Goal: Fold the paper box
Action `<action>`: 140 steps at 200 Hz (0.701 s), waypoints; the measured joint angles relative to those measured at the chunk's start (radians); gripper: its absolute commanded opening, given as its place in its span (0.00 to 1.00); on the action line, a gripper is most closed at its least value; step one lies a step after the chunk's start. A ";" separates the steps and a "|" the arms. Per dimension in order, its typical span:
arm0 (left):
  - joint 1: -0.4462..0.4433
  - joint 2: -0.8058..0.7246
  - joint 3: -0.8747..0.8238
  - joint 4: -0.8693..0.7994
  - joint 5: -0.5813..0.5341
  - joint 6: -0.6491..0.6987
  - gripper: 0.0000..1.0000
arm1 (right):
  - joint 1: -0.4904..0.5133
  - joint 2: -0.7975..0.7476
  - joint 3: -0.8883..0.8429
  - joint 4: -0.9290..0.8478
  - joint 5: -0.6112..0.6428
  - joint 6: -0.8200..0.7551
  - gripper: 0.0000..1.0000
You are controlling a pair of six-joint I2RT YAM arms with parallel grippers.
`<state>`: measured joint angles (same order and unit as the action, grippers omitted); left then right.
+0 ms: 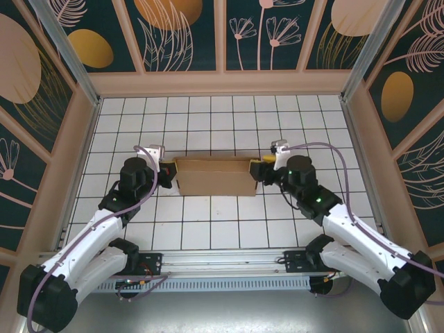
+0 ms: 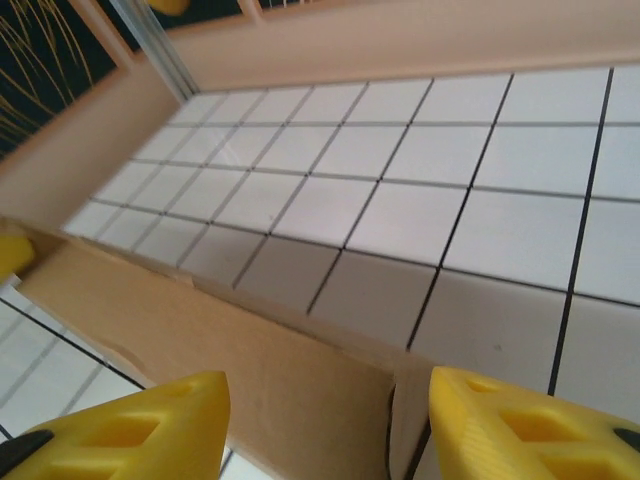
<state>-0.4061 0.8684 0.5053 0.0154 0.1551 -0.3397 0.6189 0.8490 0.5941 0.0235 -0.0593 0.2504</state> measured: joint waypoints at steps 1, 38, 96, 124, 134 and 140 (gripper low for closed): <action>0.000 0.000 0.000 0.000 0.000 0.001 0.00 | -0.005 -0.002 0.003 -0.001 -0.005 0.000 0.56; 0.000 0.002 0.008 -0.013 0.000 0.021 0.00 | -0.150 -0.007 0.062 -0.009 -0.127 0.094 0.48; 0.000 0.002 0.010 -0.016 0.000 0.025 0.00 | -0.199 0.181 0.188 -0.076 -0.153 0.379 0.44; 0.000 0.000 0.010 -0.018 0.000 0.025 0.00 | -0.151 0.242 0.195 -0.107 -0.135 0.407 0.43; 0.000 0.000 0.010 -0.019 0.000 0.025 0.00 | -0.120 0.256 0.198 -0.119 -0.117 0.401 0.42; 0.000 -0.001 0.010 -0.019 -0.001 0.025 0.00 | -0.102 0.259 0.198 -0.125 -0.104 0.393 0.42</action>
<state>-0.4061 0.8673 0.5148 -0.0040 0.1539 -0.3145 0.5167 1.1084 0.7925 -0.1013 -0.1635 0.6437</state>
